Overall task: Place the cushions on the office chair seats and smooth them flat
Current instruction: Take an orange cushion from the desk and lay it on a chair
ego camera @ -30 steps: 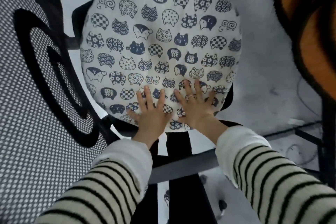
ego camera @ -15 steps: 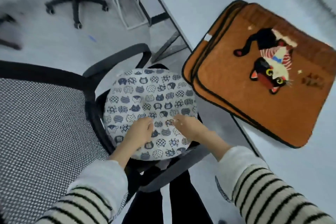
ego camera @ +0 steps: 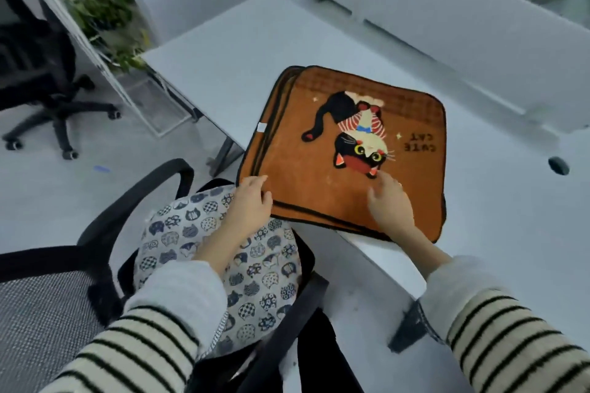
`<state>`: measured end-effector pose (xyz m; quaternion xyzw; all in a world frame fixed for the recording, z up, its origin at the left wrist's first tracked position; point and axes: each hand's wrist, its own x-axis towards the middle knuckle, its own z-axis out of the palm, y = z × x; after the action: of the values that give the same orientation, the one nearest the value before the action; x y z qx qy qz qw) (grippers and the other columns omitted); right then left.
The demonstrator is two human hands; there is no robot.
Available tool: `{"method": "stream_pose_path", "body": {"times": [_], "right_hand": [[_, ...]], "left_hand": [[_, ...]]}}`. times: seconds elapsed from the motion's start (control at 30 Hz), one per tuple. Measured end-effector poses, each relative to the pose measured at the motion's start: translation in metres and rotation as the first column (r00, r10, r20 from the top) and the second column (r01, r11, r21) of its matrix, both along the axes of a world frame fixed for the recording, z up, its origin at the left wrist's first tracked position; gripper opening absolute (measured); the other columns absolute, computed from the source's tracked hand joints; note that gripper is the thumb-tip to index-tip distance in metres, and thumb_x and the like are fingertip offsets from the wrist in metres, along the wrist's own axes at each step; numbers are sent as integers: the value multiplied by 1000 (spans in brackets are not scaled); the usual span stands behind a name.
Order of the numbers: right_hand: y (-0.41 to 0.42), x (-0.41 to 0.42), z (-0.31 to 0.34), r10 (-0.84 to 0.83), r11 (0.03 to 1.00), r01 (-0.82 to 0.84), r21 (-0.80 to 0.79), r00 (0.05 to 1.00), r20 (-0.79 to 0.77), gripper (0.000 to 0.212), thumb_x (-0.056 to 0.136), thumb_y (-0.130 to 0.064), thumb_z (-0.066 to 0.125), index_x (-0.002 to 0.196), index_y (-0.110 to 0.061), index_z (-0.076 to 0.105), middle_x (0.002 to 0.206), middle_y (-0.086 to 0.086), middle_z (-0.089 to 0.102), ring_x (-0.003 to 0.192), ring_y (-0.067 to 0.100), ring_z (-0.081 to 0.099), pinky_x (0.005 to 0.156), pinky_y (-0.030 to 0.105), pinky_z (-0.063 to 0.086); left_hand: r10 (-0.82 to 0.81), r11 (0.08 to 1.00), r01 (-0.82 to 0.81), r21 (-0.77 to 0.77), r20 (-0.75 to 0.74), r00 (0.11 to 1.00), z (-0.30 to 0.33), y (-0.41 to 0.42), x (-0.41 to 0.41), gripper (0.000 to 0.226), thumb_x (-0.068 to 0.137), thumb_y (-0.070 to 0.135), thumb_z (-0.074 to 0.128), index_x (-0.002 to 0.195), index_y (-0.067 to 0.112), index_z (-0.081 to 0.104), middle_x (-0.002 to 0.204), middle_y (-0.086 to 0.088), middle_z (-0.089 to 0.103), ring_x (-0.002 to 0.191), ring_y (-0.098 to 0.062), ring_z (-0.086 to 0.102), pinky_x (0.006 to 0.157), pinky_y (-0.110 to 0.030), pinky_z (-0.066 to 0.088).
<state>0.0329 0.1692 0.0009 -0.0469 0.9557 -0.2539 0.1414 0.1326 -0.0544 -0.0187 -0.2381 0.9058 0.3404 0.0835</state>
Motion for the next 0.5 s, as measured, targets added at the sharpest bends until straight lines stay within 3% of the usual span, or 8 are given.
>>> {"method": "stream_pose_path", "body": {"times": [0.1, 0.17, 0.37, 0.5], "right_hand": [[29, -42, -14, -220, 973, 212, 90, 971, 94, 62, 94, -24, 48, 147, -10, 19, 149, 18, 31, 135, 36, 33, 108, 49, 33], [46, -68, -23, -313, 945, 289, 152, 935, 169, 70, 93, -28, 49, 149, -10, 11, 152, 19, 23, 139, 38, 25, 111, 54, 29], [64, -125, -32, -468, 879, 422, 224, 855, 225, 62, 92, -26, 44, 144, -4, 19, 148, 17, 29, 134, 37, 27, 104, 56, 29], [73, -141, -36, -505, 859, 471, 200, 842, 189, 47, 91, -18, 43, 133, 1, 34, 136, 23, 41, 126, 40, 37, 101, 54, 35]], "left_hand": [[117, 990, -128, 57, 167, 979, -9, 5, -39, 57, 98, 24, 40, 147, 7, 18, 151, -13, 20, 138, -28, 27, 113, -35, 25], [220, 972, -232, 28, 229, 948, -14, 5, -60, 57, 97, 24, 41, 147, 5, 20, 148, -18, 24, 135, -32, 30, 110, -37, 27], [487, 873, -477, -105, 98, 868, -23, -3, -85, 41, 92, 31, 46, 123, 8, 56, 122, -20, 58, 112, -37, 53, 93, -48, 48], [496, 867, -488, -104, 79, 865, -12, 0, -100, 40, 93, 31, 50, 126, 8, 51, 122, -14, 58, 109, -32, 56, 83, -37, 46]]}}
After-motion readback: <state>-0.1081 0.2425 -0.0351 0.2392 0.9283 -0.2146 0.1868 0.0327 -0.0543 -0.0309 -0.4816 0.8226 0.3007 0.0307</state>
